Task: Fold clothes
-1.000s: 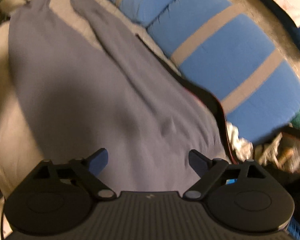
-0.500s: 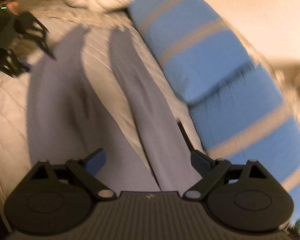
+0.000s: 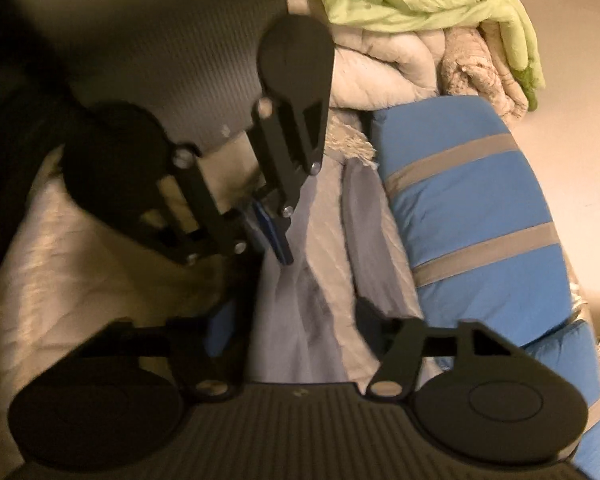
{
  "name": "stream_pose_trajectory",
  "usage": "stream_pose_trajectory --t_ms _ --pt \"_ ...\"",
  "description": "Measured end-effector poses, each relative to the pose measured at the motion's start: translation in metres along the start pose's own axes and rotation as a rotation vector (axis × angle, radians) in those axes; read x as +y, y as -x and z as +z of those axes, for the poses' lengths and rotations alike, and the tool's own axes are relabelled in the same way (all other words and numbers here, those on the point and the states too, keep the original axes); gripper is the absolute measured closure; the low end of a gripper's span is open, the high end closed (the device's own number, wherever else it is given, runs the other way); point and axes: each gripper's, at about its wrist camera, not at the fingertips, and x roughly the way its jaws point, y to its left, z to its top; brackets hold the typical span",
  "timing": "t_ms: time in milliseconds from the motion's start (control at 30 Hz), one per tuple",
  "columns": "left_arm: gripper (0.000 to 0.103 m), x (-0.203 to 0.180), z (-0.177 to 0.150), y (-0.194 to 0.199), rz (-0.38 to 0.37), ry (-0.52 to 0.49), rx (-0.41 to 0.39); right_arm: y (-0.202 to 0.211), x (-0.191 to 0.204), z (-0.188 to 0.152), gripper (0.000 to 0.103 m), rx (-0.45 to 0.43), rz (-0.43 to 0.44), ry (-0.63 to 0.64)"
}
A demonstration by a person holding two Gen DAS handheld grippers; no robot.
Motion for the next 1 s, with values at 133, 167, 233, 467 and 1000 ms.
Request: stream_pose_trajectory --t_ms 133,167,233,467,1000 --pt "0.096 -0.001 -0.002 0.007 0.028 0.026 -0.033 -0.024 -0.001 0.005 0.082 0.026 -0.005 -0.001" --pt "0.094 -0.002 -0.003 0.008 0.039 0.027 -0.036 -0.027 -0.003 0.006 0.085 0.031 -0.013 -0.009" --pt "0.093 -0.003 -0.004 0.008 0.084 0.038 -0.033 -0.029 -0.012 0.009 0.093 0.039 -0.026 -0.049" --pt "0.072 0.004 -0.006 -0.017 0.339 0.172 0.053 -0.023 -0.066 0.013 0.099 0.015 -0.087 -0.288" --pt "0.059 0.041 -0.010 -0.046 0.623 0.323 0.215 -0.020 -0.117 -0.001 0.099 -0.037 -0.056 -0.569"
